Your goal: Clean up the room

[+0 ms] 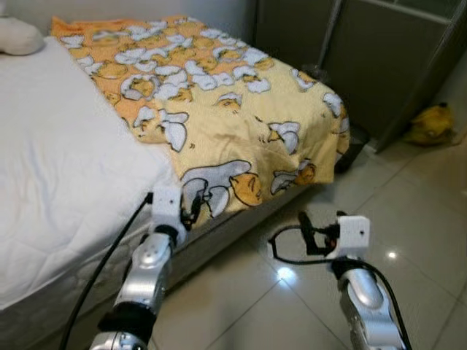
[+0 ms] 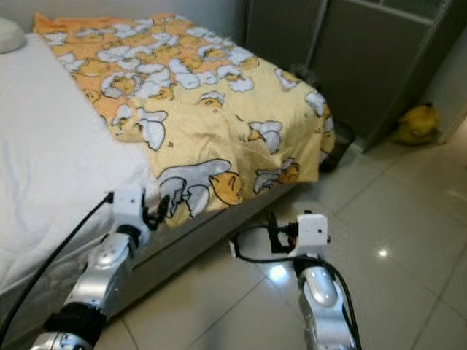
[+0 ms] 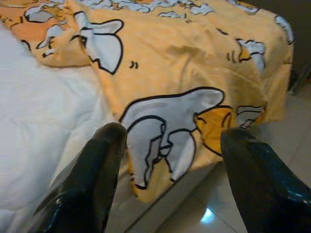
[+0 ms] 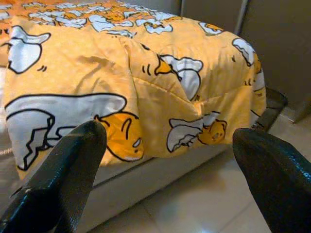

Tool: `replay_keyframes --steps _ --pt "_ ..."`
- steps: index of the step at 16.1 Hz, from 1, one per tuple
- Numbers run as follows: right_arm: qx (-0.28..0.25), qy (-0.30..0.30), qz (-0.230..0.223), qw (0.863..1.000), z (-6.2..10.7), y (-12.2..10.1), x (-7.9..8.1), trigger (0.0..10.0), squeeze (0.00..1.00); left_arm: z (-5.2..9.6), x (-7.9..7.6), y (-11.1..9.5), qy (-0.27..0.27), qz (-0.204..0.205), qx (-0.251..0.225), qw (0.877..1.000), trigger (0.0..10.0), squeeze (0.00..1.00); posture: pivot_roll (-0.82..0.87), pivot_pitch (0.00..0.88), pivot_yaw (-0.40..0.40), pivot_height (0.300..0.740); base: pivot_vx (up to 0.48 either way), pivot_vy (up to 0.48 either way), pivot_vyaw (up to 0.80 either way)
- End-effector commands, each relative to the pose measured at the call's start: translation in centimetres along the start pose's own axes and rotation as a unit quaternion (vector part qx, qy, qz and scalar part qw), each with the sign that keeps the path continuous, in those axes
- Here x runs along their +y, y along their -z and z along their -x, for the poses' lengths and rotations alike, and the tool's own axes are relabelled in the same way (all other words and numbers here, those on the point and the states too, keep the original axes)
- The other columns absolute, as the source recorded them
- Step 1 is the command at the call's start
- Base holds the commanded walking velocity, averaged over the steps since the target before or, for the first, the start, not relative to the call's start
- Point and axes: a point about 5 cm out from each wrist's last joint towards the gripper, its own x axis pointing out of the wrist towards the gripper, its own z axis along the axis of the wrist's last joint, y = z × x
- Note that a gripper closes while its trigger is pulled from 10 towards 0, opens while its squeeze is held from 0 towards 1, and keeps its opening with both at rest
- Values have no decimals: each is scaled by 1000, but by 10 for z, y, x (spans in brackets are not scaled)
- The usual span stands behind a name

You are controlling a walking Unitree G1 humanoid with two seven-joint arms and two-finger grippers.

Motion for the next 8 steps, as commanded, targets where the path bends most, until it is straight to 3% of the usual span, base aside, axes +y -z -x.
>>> replay_keyframes --steps 1,4,6,8 --pt "-6 1 5 1000 0 -4 -4 10000 0 0 -4 1 5 -3 2 1000 10000 0 16 0 -28 740 480 0 0" --pt "5 -3 7 1000 5 1 -4 10000 0 1 -10 5 14 0 9 1000 10000 0 5 0 -25 740 480 0 0" --pt "14 -20 15 1000 6 4 0 10000 0 1 -12 2 16 37 -5 999 10000 0 -4 0 -18 740 480 0 0" --pt "17 -27 18 999 8 5 2 10000 0 0 -14 1 22 26 -7 999 10000 0 -7 0 -15 740 480 0 788"
